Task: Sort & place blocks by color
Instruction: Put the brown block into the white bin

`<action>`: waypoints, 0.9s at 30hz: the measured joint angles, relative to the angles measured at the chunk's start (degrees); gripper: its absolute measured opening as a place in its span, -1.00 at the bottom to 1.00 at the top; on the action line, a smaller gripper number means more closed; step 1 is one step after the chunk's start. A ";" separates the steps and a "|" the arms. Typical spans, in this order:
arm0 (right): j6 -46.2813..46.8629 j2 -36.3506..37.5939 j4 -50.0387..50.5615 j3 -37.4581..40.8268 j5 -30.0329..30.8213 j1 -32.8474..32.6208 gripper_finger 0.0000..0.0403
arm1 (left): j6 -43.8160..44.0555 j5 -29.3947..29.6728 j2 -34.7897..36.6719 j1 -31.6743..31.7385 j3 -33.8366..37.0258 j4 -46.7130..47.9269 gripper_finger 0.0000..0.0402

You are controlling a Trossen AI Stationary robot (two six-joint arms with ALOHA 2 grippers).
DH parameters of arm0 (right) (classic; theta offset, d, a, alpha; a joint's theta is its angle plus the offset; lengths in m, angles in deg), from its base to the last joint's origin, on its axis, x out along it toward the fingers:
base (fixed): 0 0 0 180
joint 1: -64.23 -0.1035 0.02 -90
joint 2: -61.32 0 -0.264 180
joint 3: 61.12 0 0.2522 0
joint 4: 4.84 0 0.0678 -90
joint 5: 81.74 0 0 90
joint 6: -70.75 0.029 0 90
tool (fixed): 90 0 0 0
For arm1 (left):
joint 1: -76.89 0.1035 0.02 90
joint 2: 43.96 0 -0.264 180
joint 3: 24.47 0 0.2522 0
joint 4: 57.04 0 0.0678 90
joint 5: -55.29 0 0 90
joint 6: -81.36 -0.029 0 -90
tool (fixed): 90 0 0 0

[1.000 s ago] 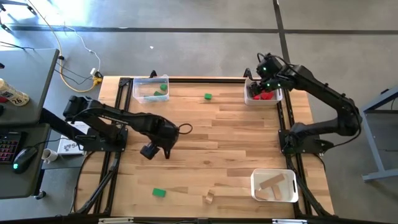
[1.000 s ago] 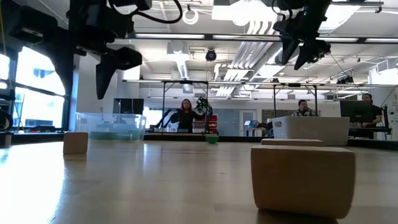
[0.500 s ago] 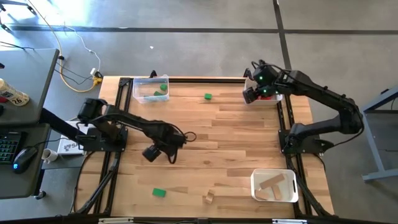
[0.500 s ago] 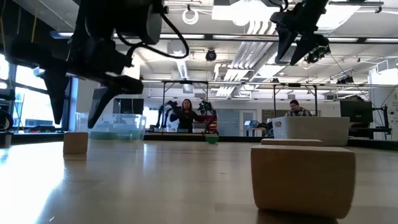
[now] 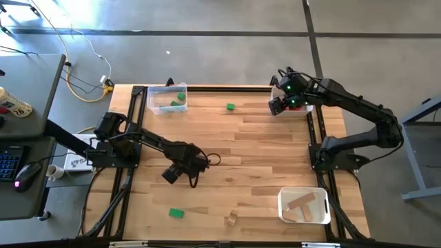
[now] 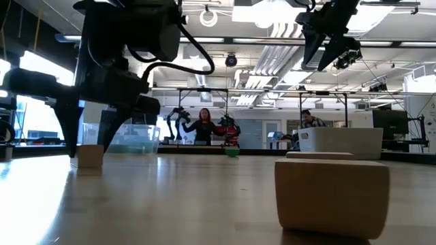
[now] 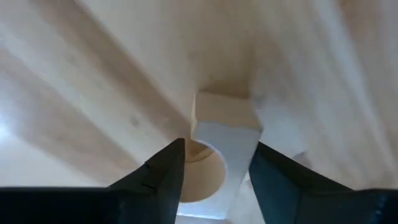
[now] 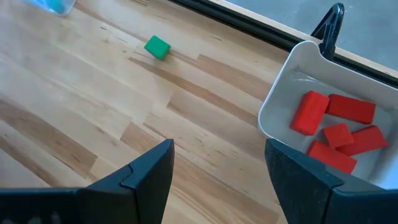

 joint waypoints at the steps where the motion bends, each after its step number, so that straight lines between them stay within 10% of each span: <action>1: -0.02 0.00 0.00 0.00 -0.06 0.00 0.18 | 0.04 0.98 -0.01 0.03 0.05 0.11 -0.25; 14: 0.43 0.00 -0.13 0.00 -2.02 0.00 0.18 | 1.00 -3.45 0.20 0.26 0.03 0.17 -0.92; 27: 4.12 0.00 -3.14 0.00 -7.45 -8.12 0.18 | 3.08 -7.14 1.15 3.94 0.03 -0.96 -0.92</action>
